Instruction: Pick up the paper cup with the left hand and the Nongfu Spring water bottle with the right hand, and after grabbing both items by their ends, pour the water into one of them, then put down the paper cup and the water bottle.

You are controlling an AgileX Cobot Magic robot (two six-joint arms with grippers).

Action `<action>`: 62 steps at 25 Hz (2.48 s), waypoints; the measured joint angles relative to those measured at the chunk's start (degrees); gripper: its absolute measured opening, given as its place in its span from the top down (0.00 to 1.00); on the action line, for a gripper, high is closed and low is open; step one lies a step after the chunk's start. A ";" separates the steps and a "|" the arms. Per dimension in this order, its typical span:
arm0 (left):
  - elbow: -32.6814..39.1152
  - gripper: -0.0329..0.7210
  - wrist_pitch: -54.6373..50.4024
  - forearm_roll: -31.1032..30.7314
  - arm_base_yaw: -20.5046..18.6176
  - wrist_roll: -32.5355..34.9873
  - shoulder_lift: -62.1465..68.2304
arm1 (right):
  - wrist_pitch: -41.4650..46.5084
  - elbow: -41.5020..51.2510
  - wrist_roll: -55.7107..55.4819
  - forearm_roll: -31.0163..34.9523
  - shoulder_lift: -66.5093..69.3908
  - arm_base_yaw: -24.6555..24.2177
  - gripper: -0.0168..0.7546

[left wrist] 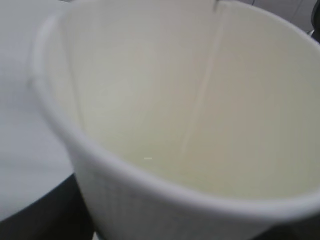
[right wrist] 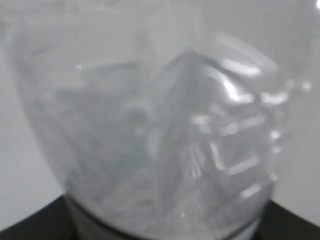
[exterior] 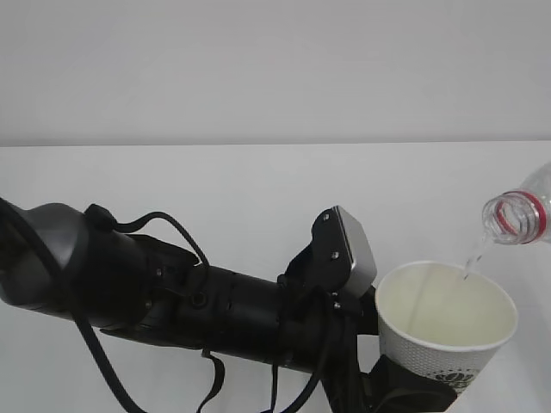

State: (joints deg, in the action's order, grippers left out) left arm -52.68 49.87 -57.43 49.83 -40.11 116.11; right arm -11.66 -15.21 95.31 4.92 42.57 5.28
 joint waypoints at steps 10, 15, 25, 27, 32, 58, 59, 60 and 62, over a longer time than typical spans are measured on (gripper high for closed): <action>0.00 0.23 0.00 0.00 0.00 0.00 0.00 | 0.00 0.00 0.00 0.00 0.00 0.00 0.45; 0.00 0.23 0.00 0.00 0.00 0.00 0.00 | 0.00 0.00 0.10 0.00 0.00 0.00 0.45; 0.00 0.23 0.00 0.00 0.00 0.00 0.00 | 0.00 0.00 0.11 0.00 0.00 0.00 0.45; 0.00 0.23 0.00 0.00 0.00 0.00 0.00 | 0.00 0.00 0.23 0.00 0.00 0.00 0.45; 0.00 0.23 0.00 0.00 0.00 0.00 0.00 | 0.00 0.00 0.58 0.00 0.00 0.00 0.45; 0.00 0.23 0.00 0.00 0.00 0.00 0.00 | -0.11 0.00 0.71 0.00 0.00 0.00 0.45; 0.00 0.23 0.00 0.00 0.00 0.00 0.00 | -0.11 0.00 0.71 0.00 0.00 0.00 0.45; 0.00 0.23 0.00 0.00 0.00 0.00 0.00 | -0.11 0.00 0.82 0.00 0.00 0.00 0.45; 0.00 0.23 0.00 0.00 0.00 0.00 0.00 | -0.11 0.00 0.80 0.00 0.00 0.00 0.45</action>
State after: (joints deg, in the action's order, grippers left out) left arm -52.68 49.87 -57.43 49.83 -40.11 116.11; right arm -11.77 -15.21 96.11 4.92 42.57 5.28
